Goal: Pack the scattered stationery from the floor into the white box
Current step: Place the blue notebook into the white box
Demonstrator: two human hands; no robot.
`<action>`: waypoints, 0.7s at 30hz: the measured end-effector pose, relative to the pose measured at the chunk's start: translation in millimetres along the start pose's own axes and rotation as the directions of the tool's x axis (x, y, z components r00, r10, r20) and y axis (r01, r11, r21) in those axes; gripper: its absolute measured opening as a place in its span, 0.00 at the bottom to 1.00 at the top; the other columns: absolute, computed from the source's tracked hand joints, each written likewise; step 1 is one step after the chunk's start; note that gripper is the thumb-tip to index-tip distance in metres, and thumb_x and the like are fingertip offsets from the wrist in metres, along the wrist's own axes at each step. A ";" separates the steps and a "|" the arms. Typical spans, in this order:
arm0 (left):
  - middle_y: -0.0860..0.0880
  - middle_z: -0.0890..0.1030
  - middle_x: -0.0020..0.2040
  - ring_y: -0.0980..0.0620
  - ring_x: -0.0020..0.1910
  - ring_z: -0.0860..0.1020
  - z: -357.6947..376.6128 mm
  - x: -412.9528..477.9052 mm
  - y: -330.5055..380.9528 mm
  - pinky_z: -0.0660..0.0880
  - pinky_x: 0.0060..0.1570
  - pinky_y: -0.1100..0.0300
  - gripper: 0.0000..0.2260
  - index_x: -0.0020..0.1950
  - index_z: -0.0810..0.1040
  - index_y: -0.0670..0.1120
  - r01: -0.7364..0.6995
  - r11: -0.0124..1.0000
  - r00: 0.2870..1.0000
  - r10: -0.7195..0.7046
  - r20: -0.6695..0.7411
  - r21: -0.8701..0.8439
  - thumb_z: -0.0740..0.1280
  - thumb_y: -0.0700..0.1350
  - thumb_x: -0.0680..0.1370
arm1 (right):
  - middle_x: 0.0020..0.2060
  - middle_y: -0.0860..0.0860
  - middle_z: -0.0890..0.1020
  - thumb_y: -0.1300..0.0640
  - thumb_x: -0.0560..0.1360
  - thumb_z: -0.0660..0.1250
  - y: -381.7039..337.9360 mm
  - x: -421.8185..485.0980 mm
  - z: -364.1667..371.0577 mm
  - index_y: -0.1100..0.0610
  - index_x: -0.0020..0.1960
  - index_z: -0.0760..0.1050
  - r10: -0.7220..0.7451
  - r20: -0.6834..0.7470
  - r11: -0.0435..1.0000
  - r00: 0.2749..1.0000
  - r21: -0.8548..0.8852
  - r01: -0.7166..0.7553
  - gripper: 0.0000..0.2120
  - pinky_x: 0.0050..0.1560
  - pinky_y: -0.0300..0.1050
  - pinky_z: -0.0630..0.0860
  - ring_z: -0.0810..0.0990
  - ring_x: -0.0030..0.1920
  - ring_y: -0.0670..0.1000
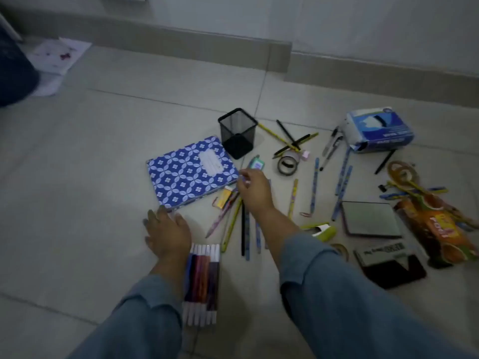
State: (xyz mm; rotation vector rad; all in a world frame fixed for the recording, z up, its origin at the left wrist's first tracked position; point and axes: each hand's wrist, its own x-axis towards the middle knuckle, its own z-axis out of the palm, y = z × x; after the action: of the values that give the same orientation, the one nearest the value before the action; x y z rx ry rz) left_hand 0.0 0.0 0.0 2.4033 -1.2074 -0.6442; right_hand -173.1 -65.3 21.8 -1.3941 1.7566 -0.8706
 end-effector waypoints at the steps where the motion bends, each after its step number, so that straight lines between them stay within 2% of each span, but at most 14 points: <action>1: 0.42 0.54 0.77 0.42 0.76 0.52 -1.3 8.4 -10.8 0.56 0.71 0.40 0.23 0.75 0.57 0.45 0.050 0.994 0.997 -0.054 0.046 0.100 0.53 0.49 0.81 | 0.58 0.64 0.75 0.62 0.77 0.63 -4.1 10.3 10.3 0.67 0.60 0.74 -0.002 0.032 1.000 0.999 -0.031 0.003 0.14 0.60 0.44 0.68 0.75 0.60 0.60; 3: 0.45 0.42 0.78 0.44 0.77 0.43 0.8 18.0 -23.3 0.48 0.73 0.39 0.26 0.77 0.45 0.49 0.074 0.969 0.981 -0.114 0.157 0.237 0.48 0.53 0.81 | 0.60 0.64 0.73 0.60 0.76 0.65 -15.6 25.1 25.0 0.67 0.62 0.72 0.011 0.096 0.991 0.995 -0.130 0.002 0.17 0.57 0.44 0.67 0.73 0.61 0.60; 5: 0.47 0.35 0.77 0.45 0.77 0.38 7.0 21.8 -27.5 0.44 0.73 0.39 0.27 0.76 0.38 0.50 0.085 0.964 0.964 -0.144 0.225 0.253 0.46 0.55 0.81 | 0.62 0.63 0.71 0.56 0.75 0.68 -25.1 40.2 40.4 0.67 0.63 0.70 0.039 0.140 0.979 0.989 -0.206 -0.010 0.22 0.58 0.46 0.67 0.71 0.62 0.60; 9: 0.47 0.32 0.76 0.45 0.76 0.34 17.2 21.7 -29.7 0.38 0.72 0.39 0.28 0.76 0.35 0.52 0.077 0.975 0.970 -0.122 0.212 0.209 0.46 0.56 0.81 | 0.67 0.61 0.64 0.43 0.67 0.74 -33.0 57.8 57.8 0.65 0.69 0.61 0.196 0.093 0.866 0.976 -0.484 -0.128 0.42 0.68 0.50 0.63 0.64 0.68 0.60; 12: 0.47 0.30 0.75 0.45 0.75 0.33 17.8 23.8 -32.5 0.37 0.71 0.39 0.28 0.75 0.34 0.52 0.083 0.973 0.962 -0.134 0.237 0.214 0.46 0.57 0.81 | 0.67 0.61 0.65 0.39 0.65 0.74 -35.9 65.5 60.2 0.66 0.70 0.58 0.262 0.105 0.755 0.959 -0.641 -0.136 0.47 0.69 0.51 0.63 0.62 0.69 0.60; 15: 0.48 0.29 0.75 0.45 0.75 0.31 18.0 26.1 -32.3 0.36 0.71 0.39 0.29 0.75 0.32 0.53 0.081 0.977 0.958 -0.132 0.255 0.199 0.46 0.57 0.81 | 0.67 0.59 0.68 0.38 0.62 0.76 -38.6 73.3 55.7 0.65 0.70 0.58 0.350 0.132 0.746 0.927 -0.639 -0.191 0.50 0.67 0.52 0.68 0.67 0.68 0.59; 18: 0.48 0.28 0.74 0.45 0.74 0.31 18.0 27.4 -32.9 0.36 0.71 0.39 0.29 0.74 0.32 0.53 0.081 0.977 0.955 -0.132 0.266 0.196 0.46 0.57 0.80 | 0.67 0.57 0.72 0.39 0.58 0.78 -37.0 77.8 46.2 0.62 0.70 0.63 0.415 0.195 0.781 0.889 -0.577 -0.239 0.50 0.66 0.51 0.71 0.70 0.67 0.58; 21: 0.49 0.28 0.74 0.45 0.74 0.31 16.9 25.5 -33.0 0.35 0.71 0.39 0.29 0.74 0.32 0.54 0.073 0.982 0.954 -0.120 0.276 0.175 0.47 0.57 0.81 | 0.68 0.56 0.72 0.43 0.58 0.80 -35.7 74.5 37.2 0.62 0.69 0.65 0.421 0.241 0.858 0.874 -0.420 -0.298 0.48 0.67 0.52 0.70 0.70 0.68 0.58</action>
State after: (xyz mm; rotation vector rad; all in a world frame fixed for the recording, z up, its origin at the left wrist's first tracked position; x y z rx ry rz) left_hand 25.5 -4.3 -36.8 2.5847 -1.3044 -0.9873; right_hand -135.3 -147.6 23.7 -1.2749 1.8927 -0.0890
